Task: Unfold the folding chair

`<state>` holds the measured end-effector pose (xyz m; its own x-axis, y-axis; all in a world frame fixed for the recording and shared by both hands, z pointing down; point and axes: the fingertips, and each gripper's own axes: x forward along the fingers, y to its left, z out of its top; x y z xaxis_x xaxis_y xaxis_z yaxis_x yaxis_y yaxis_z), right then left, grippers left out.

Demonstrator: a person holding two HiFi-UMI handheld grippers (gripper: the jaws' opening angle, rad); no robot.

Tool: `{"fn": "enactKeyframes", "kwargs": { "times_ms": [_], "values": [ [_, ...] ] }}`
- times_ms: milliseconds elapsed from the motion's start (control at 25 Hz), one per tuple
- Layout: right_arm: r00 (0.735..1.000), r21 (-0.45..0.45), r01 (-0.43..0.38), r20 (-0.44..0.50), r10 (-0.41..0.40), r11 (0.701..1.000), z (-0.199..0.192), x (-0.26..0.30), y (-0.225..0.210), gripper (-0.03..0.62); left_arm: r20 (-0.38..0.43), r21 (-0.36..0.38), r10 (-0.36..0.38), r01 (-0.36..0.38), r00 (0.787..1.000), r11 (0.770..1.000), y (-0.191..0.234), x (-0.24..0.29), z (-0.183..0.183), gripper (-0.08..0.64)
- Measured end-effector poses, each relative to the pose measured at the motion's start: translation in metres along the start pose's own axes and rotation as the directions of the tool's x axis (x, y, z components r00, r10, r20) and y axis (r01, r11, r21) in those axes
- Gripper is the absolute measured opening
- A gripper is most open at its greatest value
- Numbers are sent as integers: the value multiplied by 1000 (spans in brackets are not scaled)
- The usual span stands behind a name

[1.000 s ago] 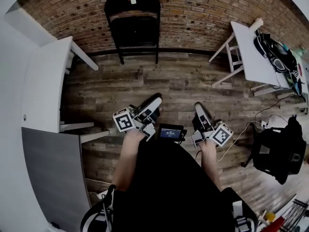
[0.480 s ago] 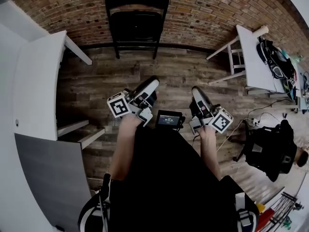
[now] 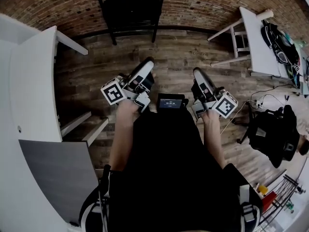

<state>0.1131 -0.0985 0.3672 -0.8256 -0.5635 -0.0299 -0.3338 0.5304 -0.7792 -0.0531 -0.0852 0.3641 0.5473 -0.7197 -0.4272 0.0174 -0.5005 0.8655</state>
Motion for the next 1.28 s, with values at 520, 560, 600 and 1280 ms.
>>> {"fn": "enactKeyframes", "kwargs": {
  "times_ms": [520, 560, 600, 1280],
  "values": [
    [991, 83, -131, -26, 134, 988, 74, 73, -76, 28, 97, 71, 71, -78, 993, 994, 44, 69, 48, 196],
    [988, 89, -148, -32, 151, 985, 82, 81, -79, 28, 115, 85, 72, -82, 991, 993, 45, 77, 54, 196],
    [985, 91, -164, -38, 168, 982, 89, 88, -82, 28, 128, 102, 76, -89, 989, 991, 45, 84, 59, 196],
    [972, 176, -225, -33, 234, 958, 144, 101, -153, 28, 87, 216, 347, -357, 934, 909, 97, 152, 40, 196]
  ]
}}
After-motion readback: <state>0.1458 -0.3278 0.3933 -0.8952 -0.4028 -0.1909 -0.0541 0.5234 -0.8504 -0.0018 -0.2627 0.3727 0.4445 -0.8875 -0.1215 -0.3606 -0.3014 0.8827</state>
